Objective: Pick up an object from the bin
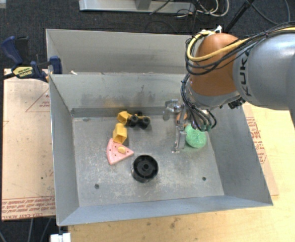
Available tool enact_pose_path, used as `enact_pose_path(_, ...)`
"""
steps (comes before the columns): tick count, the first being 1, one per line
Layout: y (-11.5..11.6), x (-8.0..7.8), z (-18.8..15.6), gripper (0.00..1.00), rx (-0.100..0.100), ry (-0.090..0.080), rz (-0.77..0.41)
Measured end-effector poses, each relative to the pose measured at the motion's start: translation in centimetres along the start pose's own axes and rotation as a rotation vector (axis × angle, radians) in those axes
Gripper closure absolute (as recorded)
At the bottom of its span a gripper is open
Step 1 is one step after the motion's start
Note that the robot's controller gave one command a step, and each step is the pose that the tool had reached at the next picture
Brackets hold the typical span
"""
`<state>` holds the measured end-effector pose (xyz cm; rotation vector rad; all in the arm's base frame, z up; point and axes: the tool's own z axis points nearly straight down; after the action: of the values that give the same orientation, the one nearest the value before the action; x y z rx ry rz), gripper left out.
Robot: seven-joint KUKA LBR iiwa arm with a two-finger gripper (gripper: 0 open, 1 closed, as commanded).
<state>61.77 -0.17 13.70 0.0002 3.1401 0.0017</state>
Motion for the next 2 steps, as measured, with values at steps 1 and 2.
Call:
enact_pose_path(1, 2.2, -2.0, 4.1, 0.0, 0.0, -0.009, 0.056)
enact_pose_path(2, 3.9, 0.7, 6.7, 0.0, 0.0, 0.002, 0.118)
